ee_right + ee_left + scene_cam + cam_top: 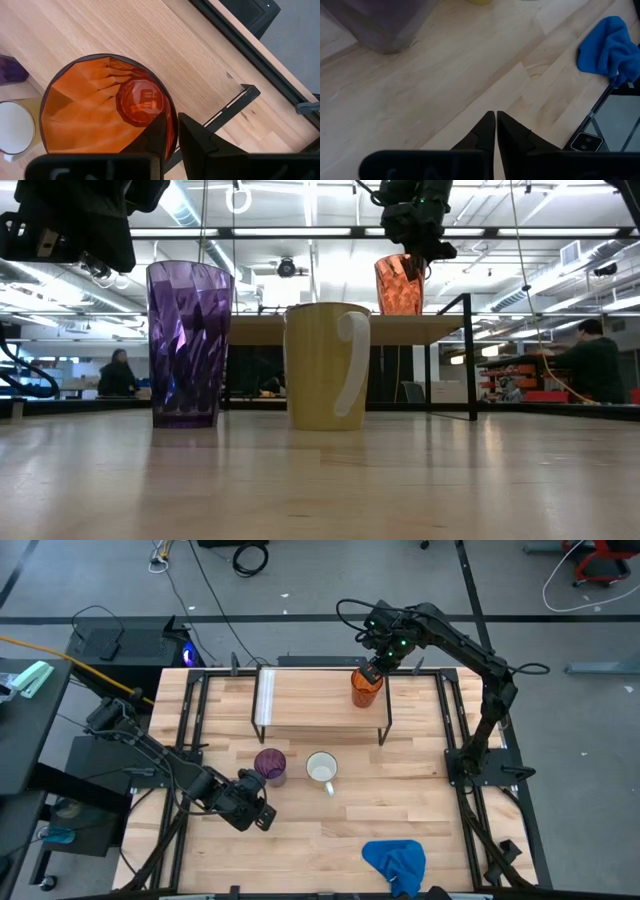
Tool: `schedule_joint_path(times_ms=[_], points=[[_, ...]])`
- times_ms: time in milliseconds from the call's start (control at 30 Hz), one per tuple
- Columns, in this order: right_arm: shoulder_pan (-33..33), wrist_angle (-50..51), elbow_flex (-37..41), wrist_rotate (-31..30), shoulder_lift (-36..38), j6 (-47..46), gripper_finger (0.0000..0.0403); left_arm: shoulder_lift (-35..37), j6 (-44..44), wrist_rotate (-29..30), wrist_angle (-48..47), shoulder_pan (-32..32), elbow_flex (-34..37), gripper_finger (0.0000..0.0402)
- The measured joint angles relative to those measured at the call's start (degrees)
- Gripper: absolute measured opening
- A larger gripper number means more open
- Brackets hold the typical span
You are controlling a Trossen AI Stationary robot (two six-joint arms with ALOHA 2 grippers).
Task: Stack small to large cups/mugs on shelf
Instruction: Put the orange glass on the shelf
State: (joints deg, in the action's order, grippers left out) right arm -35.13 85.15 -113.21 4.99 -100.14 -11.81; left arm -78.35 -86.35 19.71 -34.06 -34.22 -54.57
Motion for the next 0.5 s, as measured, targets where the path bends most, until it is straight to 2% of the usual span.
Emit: schedule_joint_path(times_ms=[500], points=[[-0.51, 1.85, -0.59, 0.0, 3.8, -0.72, 0.0053, 0.0, 1.02, 0.02, 3.09, 0.0, 0.0, 0.0028]])
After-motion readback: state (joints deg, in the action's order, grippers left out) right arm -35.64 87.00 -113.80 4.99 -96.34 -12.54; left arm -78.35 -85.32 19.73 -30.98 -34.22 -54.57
